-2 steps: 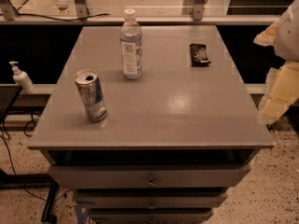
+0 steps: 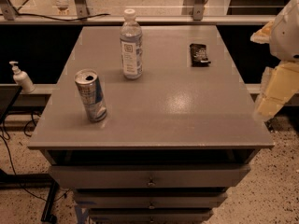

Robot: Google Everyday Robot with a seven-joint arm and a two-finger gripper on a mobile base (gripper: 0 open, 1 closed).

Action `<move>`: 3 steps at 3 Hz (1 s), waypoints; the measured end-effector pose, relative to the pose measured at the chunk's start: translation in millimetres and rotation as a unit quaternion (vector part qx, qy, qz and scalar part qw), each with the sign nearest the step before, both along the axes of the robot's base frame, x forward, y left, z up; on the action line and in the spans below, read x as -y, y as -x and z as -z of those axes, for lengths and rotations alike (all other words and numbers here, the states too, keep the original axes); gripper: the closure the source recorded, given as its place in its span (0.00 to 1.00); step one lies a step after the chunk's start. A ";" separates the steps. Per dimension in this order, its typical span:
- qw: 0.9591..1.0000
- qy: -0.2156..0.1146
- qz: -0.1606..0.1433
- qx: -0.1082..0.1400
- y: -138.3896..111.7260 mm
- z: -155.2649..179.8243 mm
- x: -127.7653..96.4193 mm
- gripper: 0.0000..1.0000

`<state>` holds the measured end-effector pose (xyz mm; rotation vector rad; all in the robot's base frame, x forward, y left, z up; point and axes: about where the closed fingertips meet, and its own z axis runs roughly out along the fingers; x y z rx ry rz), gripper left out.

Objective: Pick rxbar chocolate

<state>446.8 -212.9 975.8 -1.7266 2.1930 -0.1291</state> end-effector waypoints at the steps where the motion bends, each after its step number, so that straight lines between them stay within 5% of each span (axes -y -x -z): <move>1: 0.998 -0.012 -0.046 0.029 -31.7 5.7 -11.2 0.00; 2: 0.990 -0.013 -0.134 0.050 -70.2 13.5 -27.7 0.00; 3: 0.969 -0.011 -0.239 0.054 -103.8 21.0 -46.7 0.00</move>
Offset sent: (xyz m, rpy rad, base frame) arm 0.1203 0.0472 -0.0219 0.0078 -0.1691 0.5633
